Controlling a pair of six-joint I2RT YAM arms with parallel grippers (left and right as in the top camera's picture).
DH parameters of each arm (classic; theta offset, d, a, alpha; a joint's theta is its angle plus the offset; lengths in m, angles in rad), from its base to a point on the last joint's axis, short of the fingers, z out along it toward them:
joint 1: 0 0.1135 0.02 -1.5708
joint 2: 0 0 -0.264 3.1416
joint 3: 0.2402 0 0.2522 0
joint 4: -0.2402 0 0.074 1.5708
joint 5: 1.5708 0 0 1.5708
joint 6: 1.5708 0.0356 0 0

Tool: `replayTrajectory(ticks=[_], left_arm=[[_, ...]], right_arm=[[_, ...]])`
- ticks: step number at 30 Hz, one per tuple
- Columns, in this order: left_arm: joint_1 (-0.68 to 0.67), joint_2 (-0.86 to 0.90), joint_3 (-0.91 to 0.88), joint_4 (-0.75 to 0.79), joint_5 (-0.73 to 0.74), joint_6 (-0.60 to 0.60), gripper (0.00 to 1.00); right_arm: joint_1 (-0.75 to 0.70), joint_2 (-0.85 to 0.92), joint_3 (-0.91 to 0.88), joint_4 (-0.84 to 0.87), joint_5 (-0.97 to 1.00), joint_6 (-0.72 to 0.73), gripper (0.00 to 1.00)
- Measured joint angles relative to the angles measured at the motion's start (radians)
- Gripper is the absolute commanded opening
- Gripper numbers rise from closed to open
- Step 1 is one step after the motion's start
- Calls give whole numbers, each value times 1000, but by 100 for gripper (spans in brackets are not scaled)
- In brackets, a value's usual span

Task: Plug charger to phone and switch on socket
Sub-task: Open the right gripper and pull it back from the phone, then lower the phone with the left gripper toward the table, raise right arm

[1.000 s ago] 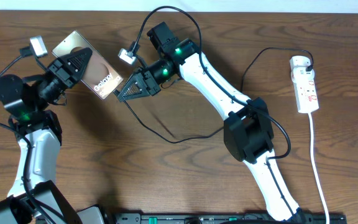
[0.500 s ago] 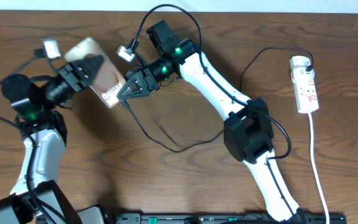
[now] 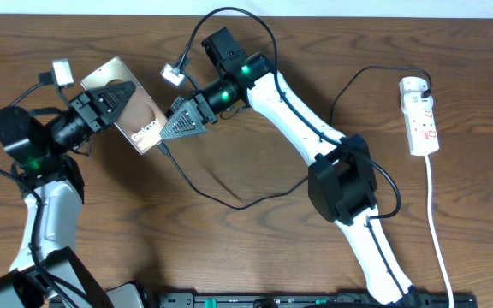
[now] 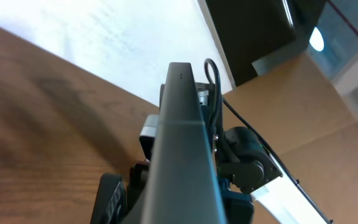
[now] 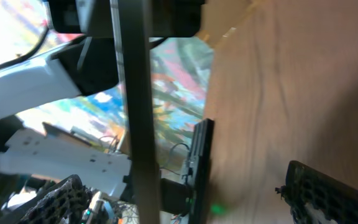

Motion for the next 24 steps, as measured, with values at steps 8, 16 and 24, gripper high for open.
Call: replayTrajectory(ticks=[8,16,24], left_arm=[[70,0,0,-76,13,13,7],[100,0,0,-77,69,19,7],[100,0,-14,-76,98,19,7]], right_arm=[[-11,0,0,-35,221,122,99],[-43,-3,5,-184,573,192,99],[-48,-3,5,-390,1054,317,99]])
